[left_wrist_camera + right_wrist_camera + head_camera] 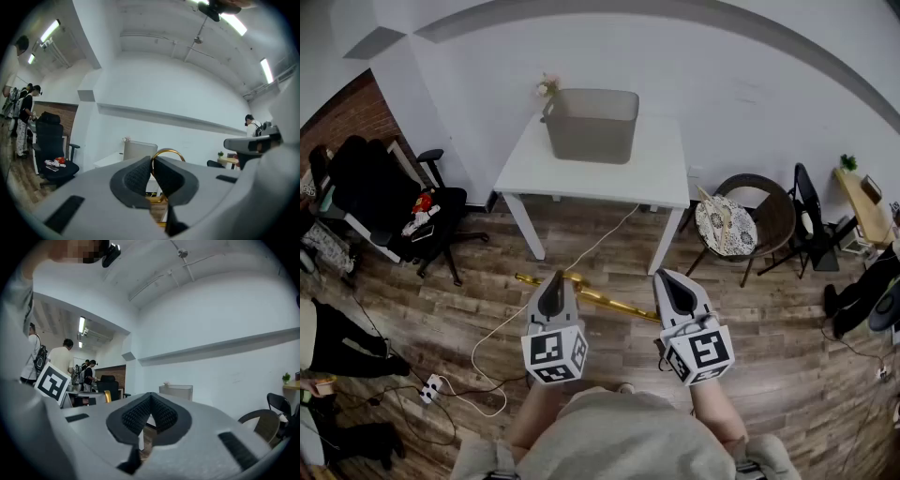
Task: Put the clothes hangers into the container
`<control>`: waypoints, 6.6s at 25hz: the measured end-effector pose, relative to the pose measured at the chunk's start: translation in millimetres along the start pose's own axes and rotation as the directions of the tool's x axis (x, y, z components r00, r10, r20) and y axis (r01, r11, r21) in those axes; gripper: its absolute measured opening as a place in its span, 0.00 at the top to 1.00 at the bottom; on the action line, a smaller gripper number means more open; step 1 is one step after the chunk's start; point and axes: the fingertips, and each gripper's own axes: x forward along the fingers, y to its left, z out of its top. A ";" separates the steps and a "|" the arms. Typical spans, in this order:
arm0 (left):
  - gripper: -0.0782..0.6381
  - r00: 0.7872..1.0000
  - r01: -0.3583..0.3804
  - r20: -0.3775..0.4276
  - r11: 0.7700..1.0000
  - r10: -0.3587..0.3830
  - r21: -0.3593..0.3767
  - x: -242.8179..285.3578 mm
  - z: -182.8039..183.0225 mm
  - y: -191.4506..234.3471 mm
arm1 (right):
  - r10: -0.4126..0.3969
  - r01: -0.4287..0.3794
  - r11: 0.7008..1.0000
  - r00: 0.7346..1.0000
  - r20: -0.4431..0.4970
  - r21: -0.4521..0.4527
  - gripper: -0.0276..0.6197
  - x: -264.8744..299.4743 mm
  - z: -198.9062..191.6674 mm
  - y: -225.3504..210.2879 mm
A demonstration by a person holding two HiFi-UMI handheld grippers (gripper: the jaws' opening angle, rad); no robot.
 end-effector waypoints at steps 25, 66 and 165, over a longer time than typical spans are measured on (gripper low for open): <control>0.86 0.999 0.008 0.043 1.000 -0.008 -0.004 -25.8 5.7 -38.6 | 0.011 -0.011 1.000 1.000 0.009 -0.015 0.96 -45.9 -1.3 -11.1; 0.86 0.999 0.033 0.037 0.999 -0.033 -0.015 205.0 38.7 25.8 | 0.024 -0.024 1.000 1.000 0.001 0.008 0.96 172.9 4.1 -99.4; 0.86 0.988 -0.113 -0.106 0.994 0.112 -0.007 614.4 21.3 161.7 | 0.101 -0.098 0.993 0.994 -0.039 0.070 0.96 523.4 -35.9 -249.8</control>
